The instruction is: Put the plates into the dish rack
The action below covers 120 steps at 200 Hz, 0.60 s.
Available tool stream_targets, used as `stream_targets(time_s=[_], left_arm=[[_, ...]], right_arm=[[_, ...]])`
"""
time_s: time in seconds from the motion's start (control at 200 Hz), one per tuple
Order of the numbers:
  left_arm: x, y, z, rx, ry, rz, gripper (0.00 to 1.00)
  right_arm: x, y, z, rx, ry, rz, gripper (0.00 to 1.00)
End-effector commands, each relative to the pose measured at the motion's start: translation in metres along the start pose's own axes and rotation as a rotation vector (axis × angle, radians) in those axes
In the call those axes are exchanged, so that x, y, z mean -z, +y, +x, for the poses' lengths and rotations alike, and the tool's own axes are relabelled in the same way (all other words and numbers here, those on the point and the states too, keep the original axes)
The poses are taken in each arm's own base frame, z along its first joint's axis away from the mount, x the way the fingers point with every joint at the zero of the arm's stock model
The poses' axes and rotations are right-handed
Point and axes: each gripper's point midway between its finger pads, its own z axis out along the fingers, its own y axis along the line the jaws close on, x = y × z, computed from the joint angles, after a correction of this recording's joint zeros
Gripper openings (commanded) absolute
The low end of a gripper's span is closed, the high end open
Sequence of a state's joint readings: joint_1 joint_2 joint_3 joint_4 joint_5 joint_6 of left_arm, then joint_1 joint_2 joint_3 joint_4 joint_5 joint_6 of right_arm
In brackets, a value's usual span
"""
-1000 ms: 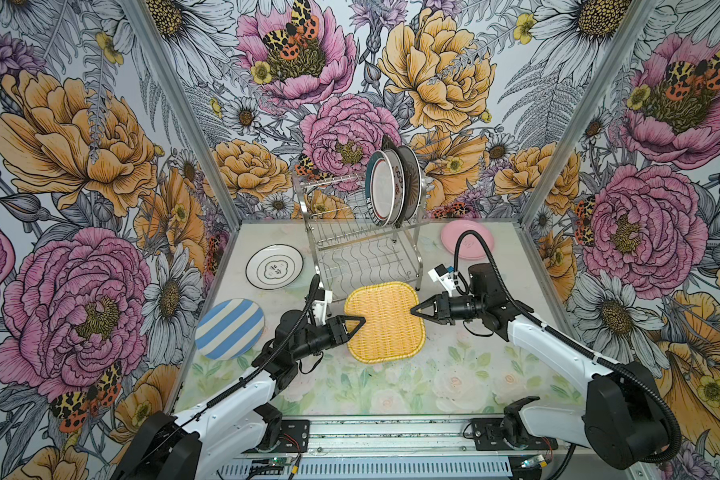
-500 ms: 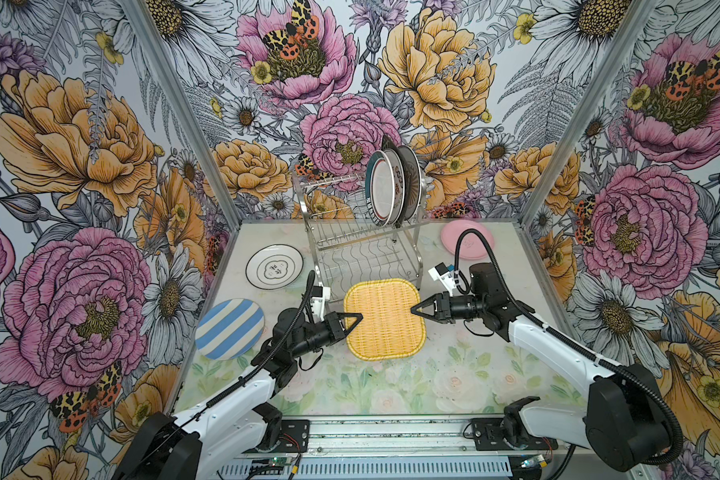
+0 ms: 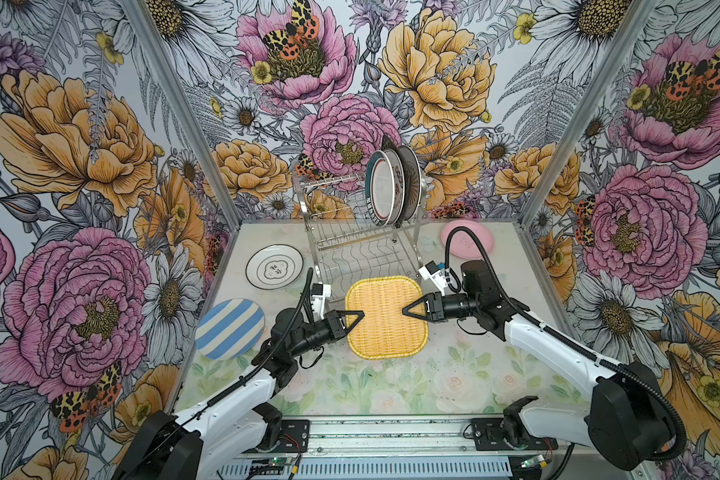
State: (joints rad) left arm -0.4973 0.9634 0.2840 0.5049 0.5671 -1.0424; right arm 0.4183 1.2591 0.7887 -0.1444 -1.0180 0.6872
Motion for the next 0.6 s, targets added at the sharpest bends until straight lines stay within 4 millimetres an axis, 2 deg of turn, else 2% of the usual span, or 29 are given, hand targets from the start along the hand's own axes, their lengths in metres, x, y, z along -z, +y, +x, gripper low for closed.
stream_targets(time_s=[0.0,0.335,0.405,0.54,0.595], left_arm=[[0.000,-0.012,0.004,-0.024,0.025,0.050,0.00],[-0.003,-0.014,0.008,-0.028,0.053,0.061,0.00],[-0.002,-0.013,0.009,-0.027,0.054,0.058,0.00],[-0.003,-0.011,0.009,-0.028,0.052,0.051,0.00],[-0.003,-0.011,0.008,-0.027,0.052,0.050,0.00]], right_arm=[[-0.001,0.025,-0.013,0.114,-0.015,-0.056,0.30],[-0.006,0.026,-0.023,0.085,-0.064,-0.127,0.24],[-0.006,0.027,-0.023,0.088,-0.064,-0.126,0.19],[-0.005,0.027,-0.020,0.087,-0.050,-0.121,0.00],[-0.005,0.027,-0.020,0.089,-0.047,-0.118,0.00]])
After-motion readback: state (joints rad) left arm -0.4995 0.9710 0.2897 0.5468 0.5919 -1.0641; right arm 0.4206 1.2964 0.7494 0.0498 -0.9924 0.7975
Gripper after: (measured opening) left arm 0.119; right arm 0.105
